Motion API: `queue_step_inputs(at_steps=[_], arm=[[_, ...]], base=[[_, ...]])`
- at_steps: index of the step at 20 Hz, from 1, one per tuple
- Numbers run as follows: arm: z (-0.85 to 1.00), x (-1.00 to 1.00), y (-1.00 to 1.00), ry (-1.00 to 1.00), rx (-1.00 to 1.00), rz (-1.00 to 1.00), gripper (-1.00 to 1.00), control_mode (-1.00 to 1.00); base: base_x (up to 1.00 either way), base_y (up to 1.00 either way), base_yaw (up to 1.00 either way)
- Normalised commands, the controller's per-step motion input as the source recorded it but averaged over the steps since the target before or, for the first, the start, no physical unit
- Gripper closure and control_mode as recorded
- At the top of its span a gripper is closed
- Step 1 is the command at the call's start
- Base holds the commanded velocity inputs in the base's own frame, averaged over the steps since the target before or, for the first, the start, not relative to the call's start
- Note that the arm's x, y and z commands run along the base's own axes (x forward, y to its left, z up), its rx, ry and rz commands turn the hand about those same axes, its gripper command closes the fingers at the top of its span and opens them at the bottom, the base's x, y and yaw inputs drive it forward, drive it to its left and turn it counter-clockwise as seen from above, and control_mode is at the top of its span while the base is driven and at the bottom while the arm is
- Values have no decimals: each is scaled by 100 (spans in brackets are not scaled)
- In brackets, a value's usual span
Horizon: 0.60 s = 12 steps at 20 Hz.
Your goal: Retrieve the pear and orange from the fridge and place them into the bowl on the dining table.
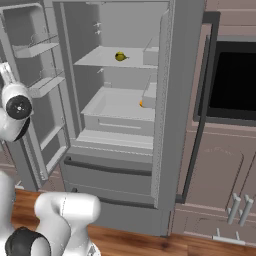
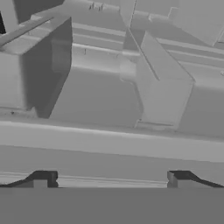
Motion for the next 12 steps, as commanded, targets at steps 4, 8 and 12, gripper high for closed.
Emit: queue_step_inputs(at_steps=[4,8,12], arm=[[93,-65,-36,12,-10,-3,-100,-100],[75,-23,-85,34,-20,-2,-100,-100],[7,-32,-100,21,-42,-2,-100,-100]], base=[[0,0,0],[0,0,0],[0,0,0]])
